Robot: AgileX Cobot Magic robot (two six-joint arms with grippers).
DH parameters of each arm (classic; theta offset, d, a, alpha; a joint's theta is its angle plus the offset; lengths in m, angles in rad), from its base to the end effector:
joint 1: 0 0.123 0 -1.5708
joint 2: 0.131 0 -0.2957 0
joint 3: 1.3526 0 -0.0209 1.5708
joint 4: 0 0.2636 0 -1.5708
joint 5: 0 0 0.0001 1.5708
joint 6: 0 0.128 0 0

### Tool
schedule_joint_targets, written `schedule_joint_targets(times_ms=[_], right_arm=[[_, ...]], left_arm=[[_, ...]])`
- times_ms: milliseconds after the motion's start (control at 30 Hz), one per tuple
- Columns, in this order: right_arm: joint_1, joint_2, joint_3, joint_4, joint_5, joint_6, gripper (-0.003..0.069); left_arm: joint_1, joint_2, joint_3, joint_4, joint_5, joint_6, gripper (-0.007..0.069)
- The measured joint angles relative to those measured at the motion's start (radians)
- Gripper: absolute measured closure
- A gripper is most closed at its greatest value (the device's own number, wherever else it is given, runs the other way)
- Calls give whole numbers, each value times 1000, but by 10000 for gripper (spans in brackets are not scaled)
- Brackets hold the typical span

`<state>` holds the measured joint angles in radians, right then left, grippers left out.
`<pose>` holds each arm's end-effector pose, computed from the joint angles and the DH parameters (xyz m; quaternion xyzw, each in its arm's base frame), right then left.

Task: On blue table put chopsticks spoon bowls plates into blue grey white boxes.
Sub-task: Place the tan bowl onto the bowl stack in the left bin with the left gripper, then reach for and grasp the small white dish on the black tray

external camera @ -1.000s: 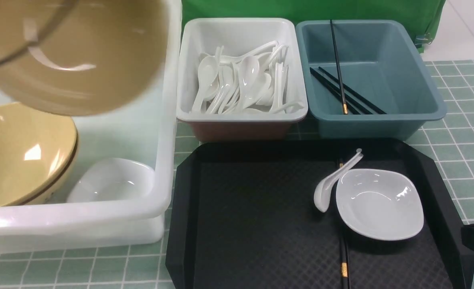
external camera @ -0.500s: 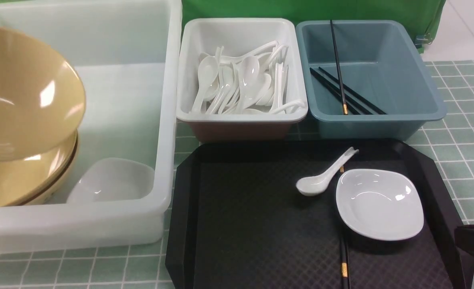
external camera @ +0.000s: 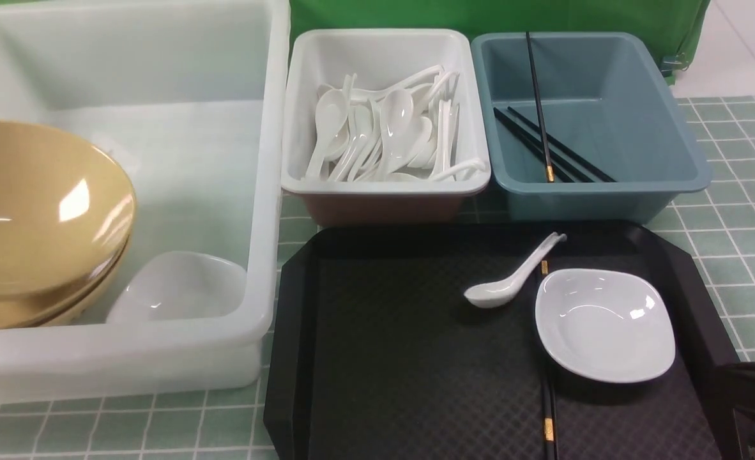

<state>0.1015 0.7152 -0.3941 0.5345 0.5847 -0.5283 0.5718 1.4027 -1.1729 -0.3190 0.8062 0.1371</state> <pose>0.1505 0.0515 0.2197 -0.1340 0.8998 0.1365 0.3921 0.2916 0.1532 0.3023 -0.2707 0.9028 -0.0290 0.3329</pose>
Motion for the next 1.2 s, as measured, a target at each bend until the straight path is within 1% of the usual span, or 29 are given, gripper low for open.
schedule_joint_targets(times_ms=[67, 133, 233, 333, 367, 433, 467, 533, 567, 633, 667, 733, 800, 833, 867, 933, 967, 1000, 1033, 1067, 1100, 1200], right_arm=[[0, 0, 0, 0, 0, 0, 547], [0, 0, 1, 0, -7, 1, 545], [0, 0, 16, 0, -36, 6, 536], [0, 5, 30, 0, -44, 28, 517], [0, 22, 34, 0, -42, 46, 486], [0, 48, 33, 0, -42, 62, 446], [0, 66, 29, 0, -41, 71, 422], [0, 132, 2, 0, -40, 104, 348], [0, 161, -10, -1, -40, 113, 326], [0, 236, -52, -14, -41, 142, 256], [0, 263, -68, -23, -41, 146, 243], [0, 389, -148, -47, -45, 167, 174], [0, 494, -215, -55, -52, 172, 145], [0, 494, -222, -55, -52, 174, 145], [0, 578, -269, -66, -57, 177, 137], [0, 650, -312, -84, -60, 181, 134], [0, 727, -355, -105, -60, 181, 133], [0, 770, -379, -121, -59, 185, 132], [0, 778, -384, -123, -59, 187, 132], [0, 828, -414, -147, -57, 202, 132], [0, 857, -428, -157, -57, 213, 132], [0, 915, -444, -170, -59, 235, 132]], left_arm=[[0, -39, -14, -1, 0, 1, 133], [0, -82, -29, -1, -1, 1, 125], [0, -145, -38, -8, 0, 1, 116], [-3, -180, -38, -43, 8, 2, 123], [-30, -211, -38, -102, 19, 25, 164], [-87, -240, -38, -152, 22, 80, 223], [-136, -260, -38, -178, 23, 123, 270], [-251, -304, -38, -206, 29, 208, 382], [-312, -323, -38, -210, 37, 237, 444], [-418, -374, -28, -210, 39, 295, 547], [-441, -387, -22, -212, 35, 308, 563], [-573, -496, 56, -213, -23, 382, 618], [-645, -605, 153, -213, -89, 429, 622], [-651, -617, 153, -211, -95, 432, 622], [-683, -712, 240, -192, -141, 457, 622], [-695, -797, 318, -158, -172, 471, 622], [-700, -878, 406, -110, -194, 474, 622], [-700, -942, 460, -58, -201, 475, 622], [-700, -952, 470, -49, -201, 475, 622], [-700, -1031, 552, 14, -201, 473, 622], [-700, -1069, 590, 58, -199, 469, 622], [-700, -1201, 712, 171, -194, 424, 622]])
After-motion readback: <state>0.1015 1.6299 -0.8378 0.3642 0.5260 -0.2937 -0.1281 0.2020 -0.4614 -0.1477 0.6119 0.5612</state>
